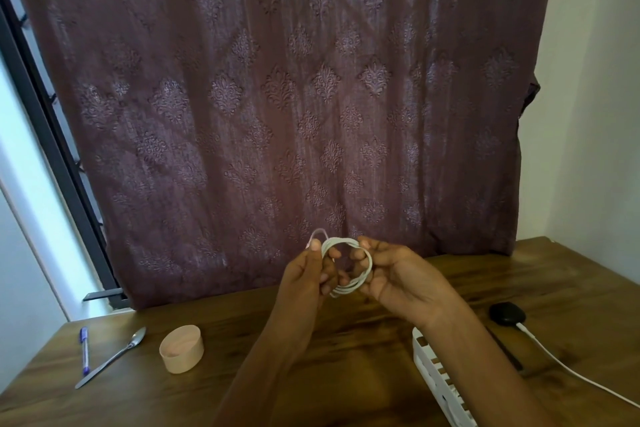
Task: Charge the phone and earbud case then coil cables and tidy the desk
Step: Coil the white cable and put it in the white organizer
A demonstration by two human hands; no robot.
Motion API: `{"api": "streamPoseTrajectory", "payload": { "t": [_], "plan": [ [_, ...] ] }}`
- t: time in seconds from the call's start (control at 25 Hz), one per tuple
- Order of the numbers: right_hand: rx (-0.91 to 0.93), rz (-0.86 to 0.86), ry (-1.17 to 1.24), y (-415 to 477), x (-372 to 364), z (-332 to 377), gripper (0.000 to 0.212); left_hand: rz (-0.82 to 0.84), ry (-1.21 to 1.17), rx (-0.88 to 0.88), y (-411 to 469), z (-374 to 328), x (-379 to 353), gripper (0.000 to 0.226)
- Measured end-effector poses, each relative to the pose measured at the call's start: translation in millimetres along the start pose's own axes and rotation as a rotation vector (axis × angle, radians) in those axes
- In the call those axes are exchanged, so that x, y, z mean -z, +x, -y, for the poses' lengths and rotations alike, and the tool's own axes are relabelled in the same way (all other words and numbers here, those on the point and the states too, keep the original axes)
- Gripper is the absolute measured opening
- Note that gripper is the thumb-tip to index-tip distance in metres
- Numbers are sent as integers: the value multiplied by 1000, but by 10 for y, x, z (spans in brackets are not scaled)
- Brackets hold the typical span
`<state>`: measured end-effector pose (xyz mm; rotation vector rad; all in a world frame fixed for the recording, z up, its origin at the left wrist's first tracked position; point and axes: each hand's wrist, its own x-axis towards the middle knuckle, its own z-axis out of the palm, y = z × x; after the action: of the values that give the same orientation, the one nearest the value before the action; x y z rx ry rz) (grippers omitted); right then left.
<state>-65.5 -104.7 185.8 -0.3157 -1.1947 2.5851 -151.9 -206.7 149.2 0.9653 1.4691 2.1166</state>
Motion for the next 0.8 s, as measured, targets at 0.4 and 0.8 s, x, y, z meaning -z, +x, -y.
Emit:
{"api": "streamPoseTrajectory", "payload": {
  "t": [0.4, 0.8],
  "plan": [
    [342, -51, -248, -107, -2, -38, 7, -45, -127, -64, 25, -73, -114, 38],
    [366, -220, -540, -135, -40, -77, 12, -199, 218, -187, -53, -68, -200, 29]
  ]
}}
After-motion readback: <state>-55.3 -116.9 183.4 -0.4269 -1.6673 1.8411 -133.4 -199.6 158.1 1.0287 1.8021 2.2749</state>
